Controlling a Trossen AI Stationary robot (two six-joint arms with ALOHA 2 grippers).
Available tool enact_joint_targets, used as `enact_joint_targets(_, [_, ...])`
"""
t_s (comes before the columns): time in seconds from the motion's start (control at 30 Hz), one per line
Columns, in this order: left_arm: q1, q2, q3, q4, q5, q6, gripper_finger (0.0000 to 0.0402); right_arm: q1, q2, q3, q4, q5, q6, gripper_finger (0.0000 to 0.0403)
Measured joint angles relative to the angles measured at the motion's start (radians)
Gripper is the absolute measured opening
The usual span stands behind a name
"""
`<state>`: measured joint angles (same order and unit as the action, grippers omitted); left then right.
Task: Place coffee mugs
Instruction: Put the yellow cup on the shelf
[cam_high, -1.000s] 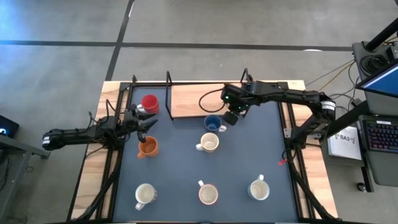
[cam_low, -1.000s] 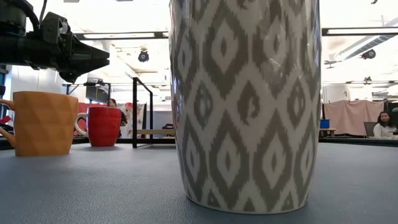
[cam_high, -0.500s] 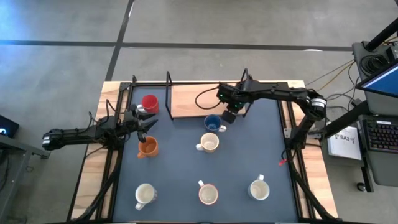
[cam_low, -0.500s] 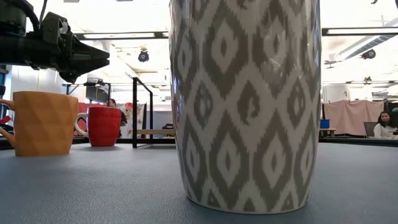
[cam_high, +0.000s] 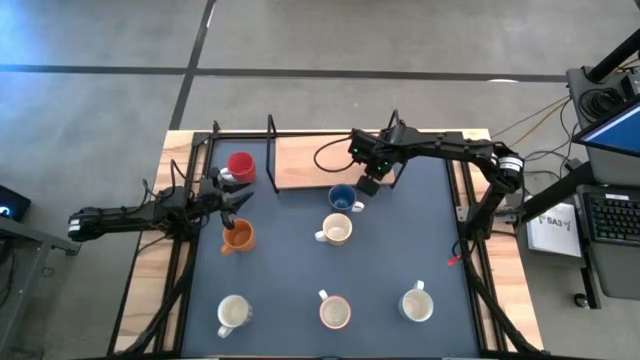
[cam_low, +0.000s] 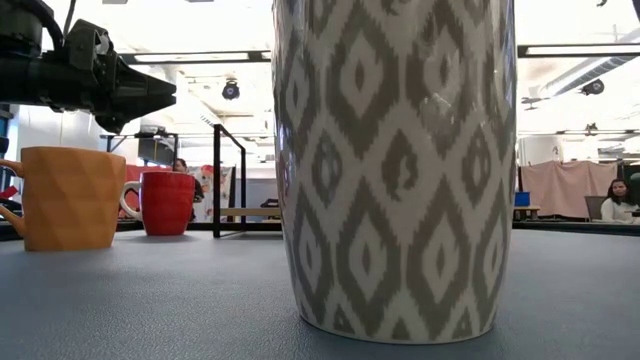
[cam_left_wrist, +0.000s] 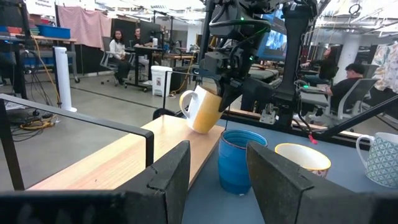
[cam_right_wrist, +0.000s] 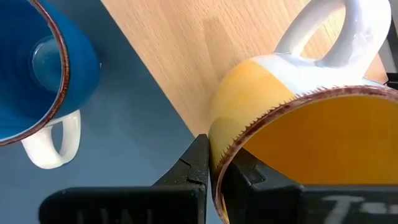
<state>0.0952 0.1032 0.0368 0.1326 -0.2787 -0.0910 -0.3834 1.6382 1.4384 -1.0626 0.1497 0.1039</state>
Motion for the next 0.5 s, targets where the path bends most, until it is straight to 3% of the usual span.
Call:
enact_joint_targets(0.17, [0.0,0.0,0.0,0.0,0.0,0.0,0.0141,-0.008,0.0,0.0,0.003,0.002,-0.012,0.0024])
enact_joint_targets(0.5, [0.0,0.0,0.0,0.0,0.0,0.0,0.0141,-0.009,0.0,0.0,0.051,0.013,-0.039,0.0099])
